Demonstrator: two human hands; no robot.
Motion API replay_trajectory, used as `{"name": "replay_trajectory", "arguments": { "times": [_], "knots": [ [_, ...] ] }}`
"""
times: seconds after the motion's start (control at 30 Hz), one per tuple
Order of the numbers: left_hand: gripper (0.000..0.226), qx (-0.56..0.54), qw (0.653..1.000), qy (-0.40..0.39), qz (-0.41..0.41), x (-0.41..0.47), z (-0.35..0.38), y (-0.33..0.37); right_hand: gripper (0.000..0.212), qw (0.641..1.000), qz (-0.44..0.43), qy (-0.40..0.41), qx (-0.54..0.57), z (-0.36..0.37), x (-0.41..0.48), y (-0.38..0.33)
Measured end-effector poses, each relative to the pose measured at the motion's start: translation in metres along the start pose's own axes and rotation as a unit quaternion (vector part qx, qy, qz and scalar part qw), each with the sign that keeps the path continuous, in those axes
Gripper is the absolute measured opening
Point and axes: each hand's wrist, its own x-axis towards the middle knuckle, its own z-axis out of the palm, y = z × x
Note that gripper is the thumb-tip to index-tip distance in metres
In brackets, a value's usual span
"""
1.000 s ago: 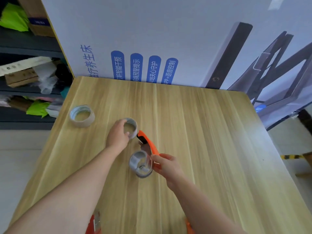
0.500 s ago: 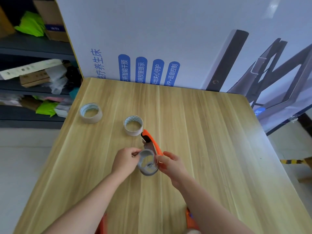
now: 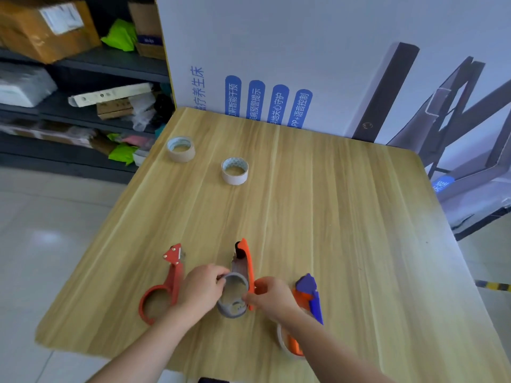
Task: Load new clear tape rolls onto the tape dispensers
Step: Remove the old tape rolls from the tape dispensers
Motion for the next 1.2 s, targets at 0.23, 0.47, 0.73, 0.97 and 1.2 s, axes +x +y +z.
{"name": "replay_trajectory", "arguments": {
  "times": [0.23, 0.47, 0.73, 0.97, 1.2],
  "knots": [
    [0.024, 0.048, 0.999, -0.013, -0.012, -0.043, 0.014, -0.007, 0.022, 0.989, -0.055, -0.002, -0.14, 0.029, -0.029, 0.021],
    [0.032, 0.069, 0.993, 0.054, 0.073, -0.037, 0.009, 0.016, 0.034, 0.98, -0.015, 0.161, -0.114, 0.006, -0.038, 0.026],
    [0.034, 0.139, 0.961, -0.161, 0.178, -0.025, 0.054, 0.081, 0.036, 0.956, 0.153, 0.222, -0.116, -0.049, -0.047, 0.075],
    [0.029, 0.145, 0.963, -0.196, 0.114, -0.024, 0.092, 0.103, 0.026, 0.983, 0.158, 0.078, -0.051, -0.052, -0.05, 0.096],
    [0.025, 0.039, 0.993, -0.111, 0.032, -0.002, 0.092, 0.125, 0.017, 0.989, 0.102, 0.092, 0.055, -0.093, -0.035, 0.097]
  ]
}}
